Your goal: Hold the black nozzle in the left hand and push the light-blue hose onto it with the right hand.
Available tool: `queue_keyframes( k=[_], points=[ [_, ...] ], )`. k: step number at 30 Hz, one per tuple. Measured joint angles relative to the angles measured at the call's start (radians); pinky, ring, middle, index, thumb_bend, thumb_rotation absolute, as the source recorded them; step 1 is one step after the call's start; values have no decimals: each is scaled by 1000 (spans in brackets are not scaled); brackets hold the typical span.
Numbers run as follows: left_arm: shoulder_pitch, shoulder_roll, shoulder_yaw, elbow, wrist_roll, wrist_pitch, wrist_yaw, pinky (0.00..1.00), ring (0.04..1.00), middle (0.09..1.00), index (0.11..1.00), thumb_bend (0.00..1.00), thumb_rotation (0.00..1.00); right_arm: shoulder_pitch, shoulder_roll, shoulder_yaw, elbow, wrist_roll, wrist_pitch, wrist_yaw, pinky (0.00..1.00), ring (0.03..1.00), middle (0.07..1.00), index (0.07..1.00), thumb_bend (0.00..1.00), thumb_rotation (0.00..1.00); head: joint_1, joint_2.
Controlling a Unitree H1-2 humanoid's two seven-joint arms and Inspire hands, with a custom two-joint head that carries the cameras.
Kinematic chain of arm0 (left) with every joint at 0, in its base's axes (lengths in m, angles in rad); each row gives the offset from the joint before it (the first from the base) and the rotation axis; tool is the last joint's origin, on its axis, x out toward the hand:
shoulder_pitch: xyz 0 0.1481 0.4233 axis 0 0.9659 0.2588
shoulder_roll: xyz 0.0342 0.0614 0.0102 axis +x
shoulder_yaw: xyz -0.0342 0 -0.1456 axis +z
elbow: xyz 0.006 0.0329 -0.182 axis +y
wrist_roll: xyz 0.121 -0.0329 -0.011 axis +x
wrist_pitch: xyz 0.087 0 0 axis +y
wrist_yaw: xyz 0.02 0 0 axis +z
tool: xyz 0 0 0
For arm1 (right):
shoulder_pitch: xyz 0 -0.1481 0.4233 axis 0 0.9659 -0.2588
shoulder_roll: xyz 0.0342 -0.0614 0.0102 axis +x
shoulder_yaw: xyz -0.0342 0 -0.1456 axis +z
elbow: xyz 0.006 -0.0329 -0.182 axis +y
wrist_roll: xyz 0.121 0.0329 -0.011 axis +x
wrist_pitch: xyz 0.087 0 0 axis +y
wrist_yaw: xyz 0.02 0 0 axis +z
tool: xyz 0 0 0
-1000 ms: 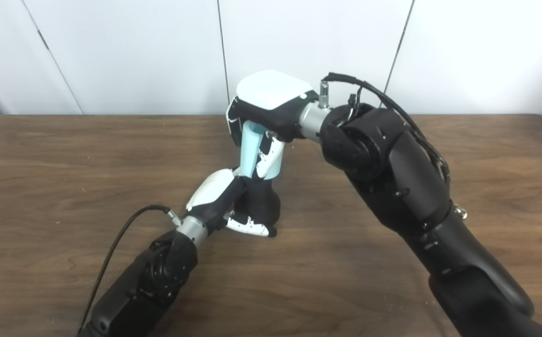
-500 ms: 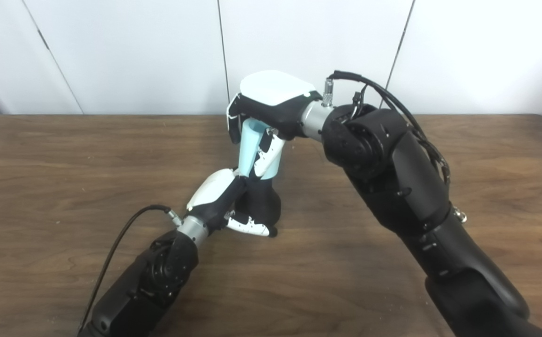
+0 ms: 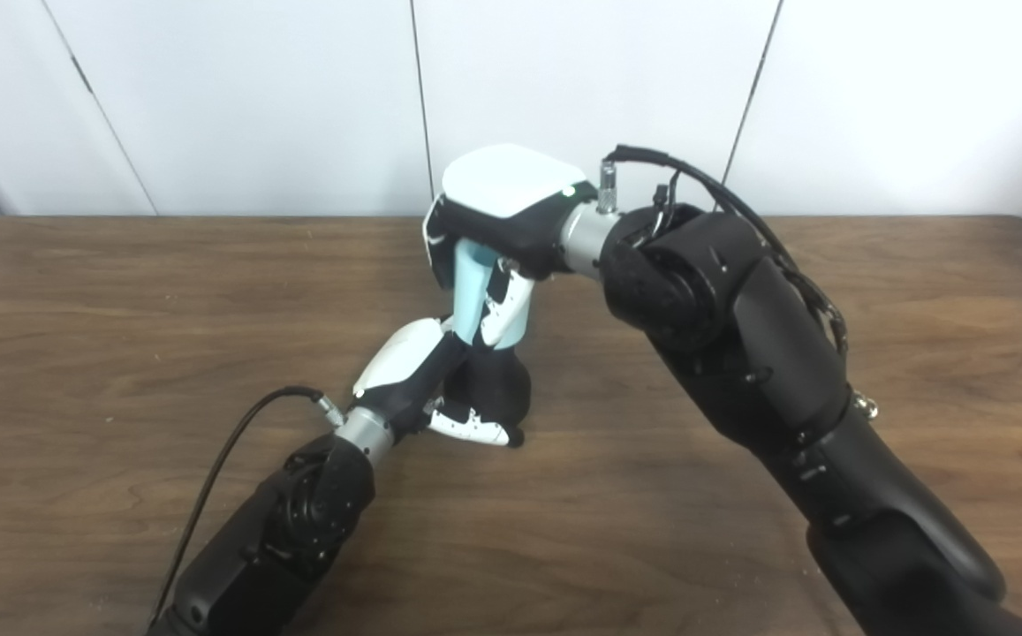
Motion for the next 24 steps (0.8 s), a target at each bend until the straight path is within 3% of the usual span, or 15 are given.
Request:
queue_keyframes(
  k=[8, 24],
  points=[
    [0, 0, 0, 0, 0, 0, 0, 1000, 1000, 889, 481, 520, 40, 5, 0, 25, 0, -13, 0, 12, 520, 591, 625, 491, 523, 132, 0, 0],
    [-1, -2, 0, 2, 0, 1, 0, 1000, 1000, 889, 481, 520, 40, 6, 1, 14, 40, -1, -21, -5, 515, 604, 638, 493, 524, 137, 2, -2]
  ],
)
